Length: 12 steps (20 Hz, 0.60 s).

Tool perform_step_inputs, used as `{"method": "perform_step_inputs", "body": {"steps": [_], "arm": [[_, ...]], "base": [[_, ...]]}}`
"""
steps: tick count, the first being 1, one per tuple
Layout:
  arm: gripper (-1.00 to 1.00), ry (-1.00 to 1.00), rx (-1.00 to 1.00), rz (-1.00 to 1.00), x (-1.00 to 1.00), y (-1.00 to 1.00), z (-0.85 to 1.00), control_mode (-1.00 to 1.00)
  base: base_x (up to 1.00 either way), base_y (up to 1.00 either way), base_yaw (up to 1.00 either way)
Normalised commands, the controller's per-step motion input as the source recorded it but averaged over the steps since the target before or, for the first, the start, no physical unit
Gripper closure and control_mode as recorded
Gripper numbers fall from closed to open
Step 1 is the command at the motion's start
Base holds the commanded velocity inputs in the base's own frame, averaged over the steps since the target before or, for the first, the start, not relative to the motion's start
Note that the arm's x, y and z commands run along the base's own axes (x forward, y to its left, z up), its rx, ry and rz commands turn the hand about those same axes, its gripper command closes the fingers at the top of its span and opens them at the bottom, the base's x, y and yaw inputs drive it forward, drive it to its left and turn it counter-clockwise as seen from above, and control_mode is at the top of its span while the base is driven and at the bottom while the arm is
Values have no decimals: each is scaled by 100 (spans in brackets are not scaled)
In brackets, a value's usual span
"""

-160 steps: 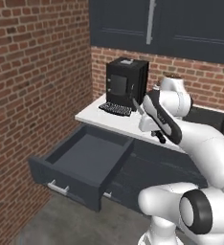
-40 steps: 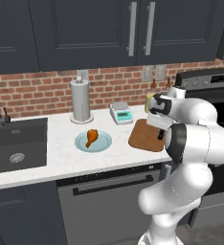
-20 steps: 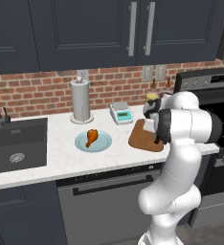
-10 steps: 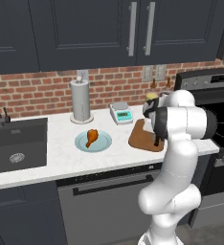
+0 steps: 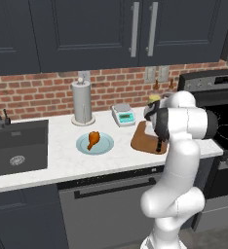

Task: Pick up the knife from the drawer and place it on the cutting board. Then place the meat from the plate to the cutting board.

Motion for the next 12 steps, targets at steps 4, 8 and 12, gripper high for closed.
{"method": "perform_step_inputs", "body": {"steps": [4,8,12], "arm": [[-100,-8,0,10,-28,5,59,-100],[-100,0,0,24,-16,7,92,-100],[-100,1,0,33,-5,33,78,-100]], "base": [[0,0,0],[0,0,0],[0,0,0]]}}
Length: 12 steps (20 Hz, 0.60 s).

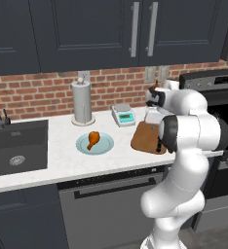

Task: Pick up the knife from the drawer and place it on the cutting board. Then place the meat from the plate to the cutting board.

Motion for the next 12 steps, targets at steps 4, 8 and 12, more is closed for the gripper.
{"method": "perform_step_inputs", "body": {"steps": [4,8,12], "arm": [[-100,9,4,32,1,58,10,-100],[-100,13,18,27,-5,79,0,-100],[-100,-1,9,16,-42,100,0,-100]], "base": [[0,0,0],[0,0,0],[0,0,0]]}}
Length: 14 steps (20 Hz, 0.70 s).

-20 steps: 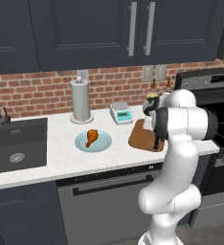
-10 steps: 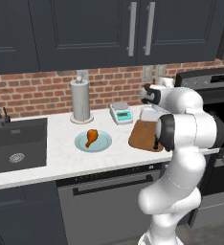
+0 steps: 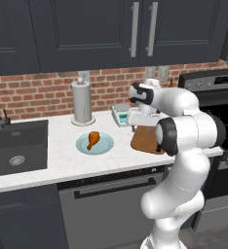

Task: Pick up the knife from the drawer and place it on the cutting board. Then place the meat from the plate to the cutting board.

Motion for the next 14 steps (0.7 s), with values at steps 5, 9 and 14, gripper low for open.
{"method": "perform_step_inputs", "body": {"steps": [5,9,14], "arm": [[-100,-4,2,21,-31,100,2,-100],[-100,-14,-15,20,-37,100,1,-100],[-100,-28,-26,-4,-19,95,0,-100]], "base": [[0,0,0],[0,0,0],[0,0,0]]}}
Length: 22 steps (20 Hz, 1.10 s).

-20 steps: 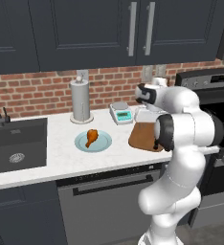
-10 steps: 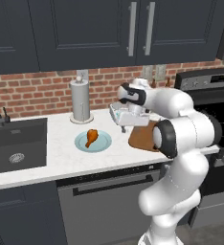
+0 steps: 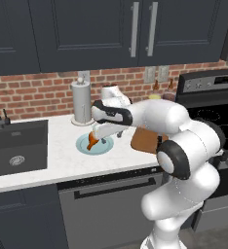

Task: Pick up the knife from the drawer and place it on the cutting board. Then place the meat from the plate to the cutting board.

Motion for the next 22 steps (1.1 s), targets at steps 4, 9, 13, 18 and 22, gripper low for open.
{"method": "perform_step_inputs", "body": {"steps": [4,9,13,18,22], "arm": [[-100,-24,-8,-11,0,51,15,-100],[-100,-19,0,-19,9,8,18,-100],[-100,-11,0,-30,21,0,3,-100],[-100,-1,6,-23,23,0,-7,-100],[-100,0,10,-8,33,0,-25,-100]], "base": [[0,0,0],[0,0,0],[0,0,0],[0,0,0],[0,0,0]]}}
